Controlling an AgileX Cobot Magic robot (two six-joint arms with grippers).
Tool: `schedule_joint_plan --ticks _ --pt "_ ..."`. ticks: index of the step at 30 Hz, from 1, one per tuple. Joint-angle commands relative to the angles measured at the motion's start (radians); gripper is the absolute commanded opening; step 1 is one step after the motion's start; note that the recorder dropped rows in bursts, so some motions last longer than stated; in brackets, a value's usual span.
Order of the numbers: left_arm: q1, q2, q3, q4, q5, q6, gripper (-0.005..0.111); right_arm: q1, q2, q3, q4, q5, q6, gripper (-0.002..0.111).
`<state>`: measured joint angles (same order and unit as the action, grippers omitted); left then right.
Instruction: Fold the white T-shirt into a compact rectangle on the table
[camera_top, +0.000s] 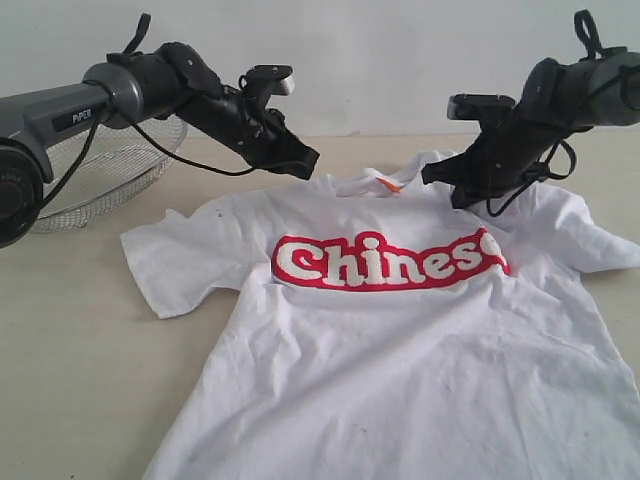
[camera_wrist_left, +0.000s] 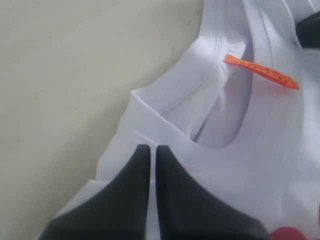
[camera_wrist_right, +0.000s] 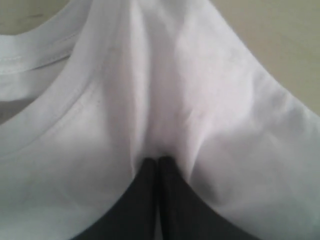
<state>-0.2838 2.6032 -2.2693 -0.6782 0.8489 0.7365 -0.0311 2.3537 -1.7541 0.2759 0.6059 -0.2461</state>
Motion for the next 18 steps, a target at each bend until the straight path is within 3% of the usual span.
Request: schedule_joint_plan --ticks 1,8,13,18 --pt "-0.004 -0.011 -0.006 -0.005 -0.011 0.005 0.004 -0.009 0.046 0.006 -0.054 -0.049 0.070 0.000" --pt "-0.004 -0.011 -0.006 0.018 -0.011 0.005 0.004 -0.011 0.053 -0.054 -0.146 -0.103 0.256 0.000" --pt "-0.004 -0.011 -0.006 0.017 0.012 0.005 0.004 -0.018 0.023 -0.073 -0.058 -0.097 0.253 0.000" --pt "0.000 -0.047 -0.006 0.017 0.067 0.003 0.004 -0.080 -0.092 -0.073 0.149 -0.065 0.104 0.000"
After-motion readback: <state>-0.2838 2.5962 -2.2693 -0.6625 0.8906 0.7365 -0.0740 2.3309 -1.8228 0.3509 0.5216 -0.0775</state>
